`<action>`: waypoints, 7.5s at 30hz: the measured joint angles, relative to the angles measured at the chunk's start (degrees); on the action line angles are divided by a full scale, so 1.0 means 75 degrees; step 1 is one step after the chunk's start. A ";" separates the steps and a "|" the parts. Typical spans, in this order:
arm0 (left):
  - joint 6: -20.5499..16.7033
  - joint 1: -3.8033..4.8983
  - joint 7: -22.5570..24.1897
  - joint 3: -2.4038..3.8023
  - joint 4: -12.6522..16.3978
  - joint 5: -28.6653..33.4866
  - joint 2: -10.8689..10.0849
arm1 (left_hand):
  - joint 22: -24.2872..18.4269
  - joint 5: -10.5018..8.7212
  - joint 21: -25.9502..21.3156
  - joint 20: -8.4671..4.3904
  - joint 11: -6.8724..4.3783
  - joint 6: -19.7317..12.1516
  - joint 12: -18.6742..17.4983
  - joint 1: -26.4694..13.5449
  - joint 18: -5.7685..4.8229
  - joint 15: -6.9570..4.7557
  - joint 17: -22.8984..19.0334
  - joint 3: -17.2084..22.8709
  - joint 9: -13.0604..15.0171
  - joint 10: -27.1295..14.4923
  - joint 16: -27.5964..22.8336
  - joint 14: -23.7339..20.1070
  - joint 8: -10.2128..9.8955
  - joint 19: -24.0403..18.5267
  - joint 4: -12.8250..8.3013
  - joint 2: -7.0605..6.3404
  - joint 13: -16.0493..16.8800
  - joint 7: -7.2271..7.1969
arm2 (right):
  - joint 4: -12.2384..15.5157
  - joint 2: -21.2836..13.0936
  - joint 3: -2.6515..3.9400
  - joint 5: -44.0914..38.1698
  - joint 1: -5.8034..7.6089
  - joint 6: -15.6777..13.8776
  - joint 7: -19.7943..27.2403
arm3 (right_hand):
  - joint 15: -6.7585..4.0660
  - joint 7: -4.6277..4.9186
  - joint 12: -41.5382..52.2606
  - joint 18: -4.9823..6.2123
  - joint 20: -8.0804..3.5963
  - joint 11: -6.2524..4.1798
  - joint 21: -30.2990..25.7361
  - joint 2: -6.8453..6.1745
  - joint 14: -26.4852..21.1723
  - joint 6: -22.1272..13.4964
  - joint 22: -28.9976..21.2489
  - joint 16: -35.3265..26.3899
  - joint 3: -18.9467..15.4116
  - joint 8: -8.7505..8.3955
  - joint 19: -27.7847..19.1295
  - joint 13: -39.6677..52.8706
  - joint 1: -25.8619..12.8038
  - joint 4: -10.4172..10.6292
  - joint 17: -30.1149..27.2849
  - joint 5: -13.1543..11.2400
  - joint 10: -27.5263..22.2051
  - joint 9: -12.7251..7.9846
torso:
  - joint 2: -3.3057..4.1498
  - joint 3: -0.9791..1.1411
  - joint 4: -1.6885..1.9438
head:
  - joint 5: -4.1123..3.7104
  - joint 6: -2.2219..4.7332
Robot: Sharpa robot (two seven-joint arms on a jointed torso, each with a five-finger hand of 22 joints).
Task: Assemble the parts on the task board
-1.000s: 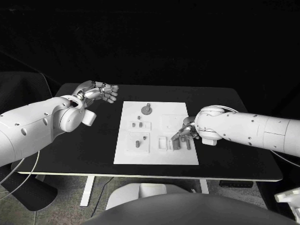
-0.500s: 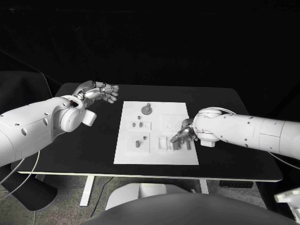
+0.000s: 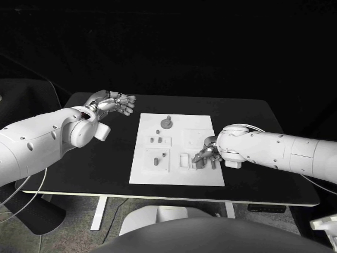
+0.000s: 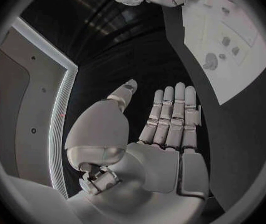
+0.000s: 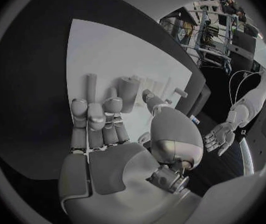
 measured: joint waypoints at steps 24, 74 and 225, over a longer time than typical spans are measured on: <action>0.0031 0.0000 -0.0017 0.0000 0.0023 0.0000 -0.0017 | 0.0005 0.0000 0.0000 0.0000 0.0000 0.0000 0.0000 0.0000 0.0000 0.0000 0.0001 -0.0020 0.0000 0.0000 0.0000 0.0000 0.0000 0.0000 0.0020 0.0000 -0.0001 0.0000 | -0.0205 0.0132 0.0021 -0.0122 -0.0018 -0.0076 0.0026 | -0.0021 0.0057 0.0170 0.0020 0.0027 0.0000 0.0001 0.0635 -0.0047 0.0057 0.0053 0.0125 0.0618 0.0050 -0.0027 0.0101 0.0859 -0.0753 0.0083 0.0028 -0.0053 0.0002 | -0.0002 -0.0008 -0.0007 | -0.0014 0.0000; 0.0066 0.0003 -0.0091 0.0000 0.0020 -0.0004 -0.0050 | 0.0001 0.0000 0.0001 0.0000 0.0000 0.0000 0.0000 -0.0032 -0.0029 0.0000 -0.0011 -0.0020 0.0000 0.0000 0.0000 0.0000 -0.0028 0.0000 0.0020 0.0026 0.0002 0.0000 | 0.0959 -0.0127 0.0061 0.3419 0.0277 -0.1817 -0.0015 | -0.0034 0.0008 0.0297 0.0003 0.0028 -0.0030 0.0002 0.0671 0.0028 0.0226 0.0111 0.0259 0.0777 0.0094 -0.0027 0.0165 0.1221 -0.0778 0.0129 0.0237 0.0031 -0.0076 | -0.0007 -0.0022 -0.0006 | -0.0112 0.0000; 0.0212 0.0006 -0.0243 0.0000 0.0036 -0.0046 -0.0043 | 0.0002 0.0000 -0.0058 0.0000 0.0000 0.0000 -0.0054 -0.0085 -0.0030 0.0000 -0.0048 -0.0079 0.0000 0.0000 -0.0029 0.0000 -0.0028 0.0000 0.0037 0.0025 -0.0003 0.0000 | -0.0255 0.0597 -0.0283 0.3423 0.0279 -0.0982 -0.0389 | 0.0003 0.0028 0.0295 -0.0051 0.0081 0.0054 0.0001 0.0427 -0.0016 0.0288 0.0109 0.0258 0.0494 0.0091 -0.0081 0.0158 0.0643 -0.0492 0.0125 0.0208 0.0002 -0.0076 | 0.0007 -0.0024 -0.0012 | 0.0017 0.0000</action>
